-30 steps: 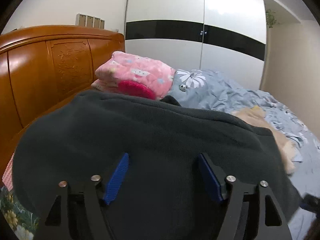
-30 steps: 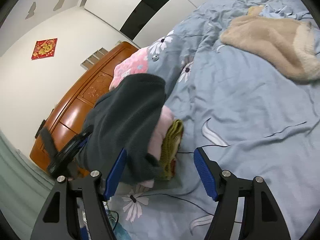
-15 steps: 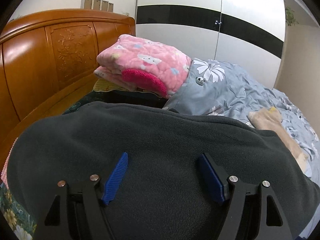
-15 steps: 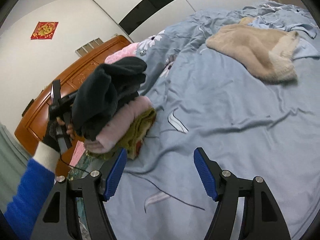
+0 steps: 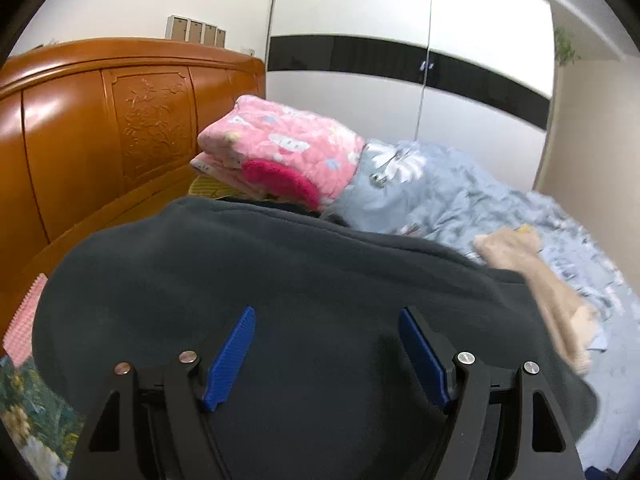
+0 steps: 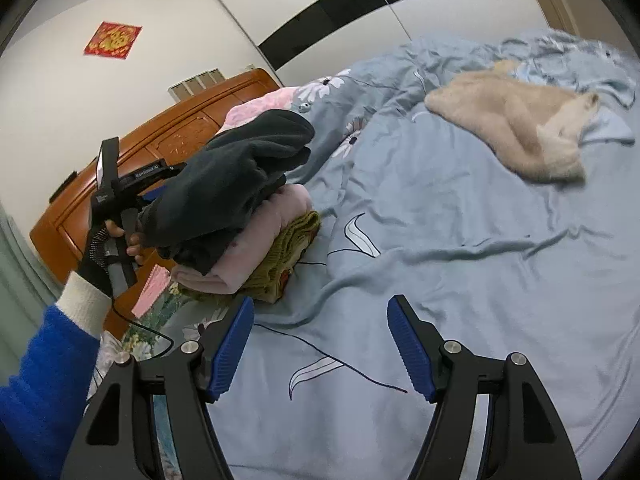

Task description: Fold clothes

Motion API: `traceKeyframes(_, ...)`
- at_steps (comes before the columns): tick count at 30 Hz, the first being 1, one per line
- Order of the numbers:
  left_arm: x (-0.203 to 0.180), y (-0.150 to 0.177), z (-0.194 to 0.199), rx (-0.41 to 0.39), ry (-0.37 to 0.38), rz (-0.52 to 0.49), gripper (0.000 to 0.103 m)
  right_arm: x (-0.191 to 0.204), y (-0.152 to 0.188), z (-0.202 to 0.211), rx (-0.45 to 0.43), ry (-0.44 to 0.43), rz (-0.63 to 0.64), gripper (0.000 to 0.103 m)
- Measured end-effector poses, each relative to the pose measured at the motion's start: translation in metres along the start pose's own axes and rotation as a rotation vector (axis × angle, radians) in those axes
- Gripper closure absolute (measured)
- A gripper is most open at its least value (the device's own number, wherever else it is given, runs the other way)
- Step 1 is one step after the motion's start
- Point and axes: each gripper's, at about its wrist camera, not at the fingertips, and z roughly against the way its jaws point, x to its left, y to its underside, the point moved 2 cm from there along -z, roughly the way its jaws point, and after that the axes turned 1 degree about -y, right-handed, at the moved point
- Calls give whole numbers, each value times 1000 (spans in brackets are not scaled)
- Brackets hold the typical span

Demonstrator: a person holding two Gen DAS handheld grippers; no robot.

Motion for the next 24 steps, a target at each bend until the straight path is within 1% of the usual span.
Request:
traceKeyframes(4,1,8,33,-43,2,18,25,19,-3,4,-9,-5,50,32)
traceKeyframes(6,2,20,53,-59,-3,35,24,29,-4,4,-13,-12,65,32)
traceKeyframes(10,9,65,84,-90,-66,89,18,56,-8,-3,-21,-3,128,32)
traceKeyframes(12,12,91,97,-107,-98,114,16,68,-11,-9,-23,14,165,31)
traceKeyframes(14,11,120,106,-131,-163,121,15,77,-14,-19,-32,42,190,30)
traceKeyframes(16,9,150,114,-155,-234,133,6,84,-15,-31,-36,62,190,29)
traceKeyframes(17,8,164,117,-160,-254,141,4,87,-14,-34,-43,72,192,23)
traceKeyframes(18,7,175,118,-156,-253,153,2,89,-12,-37,-54,81,201,13)
traceKeyframes(20,2,195,121,-146,-250,159,0,94,-8,-41,-76,101,218,8)
traceKeyframes(23,-9,203,126,-165,-257,114,0,102,-3,-45,-104,127,256,7)
traceKeyframes(24,-12,204,127,-176,-265,102,0,105,-2,-46,-109,132,265,2)
